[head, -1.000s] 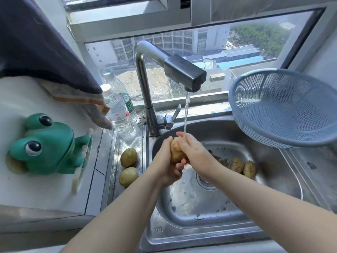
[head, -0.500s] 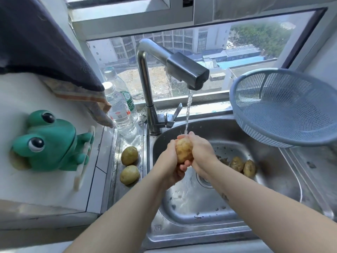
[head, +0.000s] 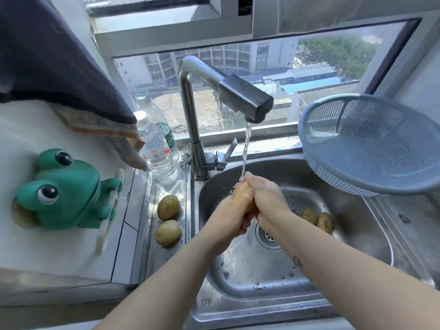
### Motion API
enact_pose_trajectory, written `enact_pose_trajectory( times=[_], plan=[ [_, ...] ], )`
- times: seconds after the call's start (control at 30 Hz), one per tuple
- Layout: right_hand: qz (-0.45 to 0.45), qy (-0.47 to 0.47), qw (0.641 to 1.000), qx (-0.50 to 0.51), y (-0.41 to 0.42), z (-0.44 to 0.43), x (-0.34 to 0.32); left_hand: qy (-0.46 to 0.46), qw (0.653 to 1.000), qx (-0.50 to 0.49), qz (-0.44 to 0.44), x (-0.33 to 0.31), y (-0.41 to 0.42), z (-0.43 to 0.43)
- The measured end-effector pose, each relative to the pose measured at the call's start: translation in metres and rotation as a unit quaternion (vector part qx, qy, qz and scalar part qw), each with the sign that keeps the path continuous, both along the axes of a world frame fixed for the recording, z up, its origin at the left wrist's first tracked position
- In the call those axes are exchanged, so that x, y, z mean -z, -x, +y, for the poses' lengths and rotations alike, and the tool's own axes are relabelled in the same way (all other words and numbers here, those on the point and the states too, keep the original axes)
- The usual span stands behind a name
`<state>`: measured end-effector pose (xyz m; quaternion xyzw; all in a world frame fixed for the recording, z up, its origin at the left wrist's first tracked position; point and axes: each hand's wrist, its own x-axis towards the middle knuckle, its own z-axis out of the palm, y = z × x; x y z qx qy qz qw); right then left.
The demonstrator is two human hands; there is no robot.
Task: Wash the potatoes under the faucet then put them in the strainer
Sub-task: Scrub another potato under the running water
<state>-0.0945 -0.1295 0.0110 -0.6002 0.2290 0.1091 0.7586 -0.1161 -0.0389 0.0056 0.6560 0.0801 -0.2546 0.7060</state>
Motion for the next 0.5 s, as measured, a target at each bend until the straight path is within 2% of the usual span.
enact_pose_trajectory(
  times=[0.1, 0.2, 0.27, 0.33, 0.43, 0.5],
  plan=[
    [0.014, -0.024, 0.999, 0.021, -0.006, 0.001, 0.0, -0.045, 0.997, -0.007, -0.06, 0.001, -0.001, -0.001],
    [0.004, -0.056, 0.998, -0.023, -0.005, 0.004, -0.002, -0.103, 0.987, -0.06, -0.103, -0.001, -0.005, 0.003],
    [-0.036, -0.061, 0.994, -0.078, 0.0, 0.006, -0.005, -0.109, 0.984, -0.122, -0.065, -0.001, -0.01, 0.006],
    [-0.077, -0.007, 0.988, -0.131, 0.003, 0.005, -0.004, -0.083, 0.983, -0.164, 0.021, 0.0, -0.015, 0.009],
    [-0.117, 0.165, 0.949, -0.243, 0.007, -0.005, 0.0, -0.026, 0.982, -0.138, 0.128, -0.002, -0.019, 0.016],
    [-0.138, 0.21, 0.918, -0.307, 0.006, -0.016, -0.003, -0.024, 0.984, -0.093, 0.151, -0.006, -0.022, 0.021]
  ],
)
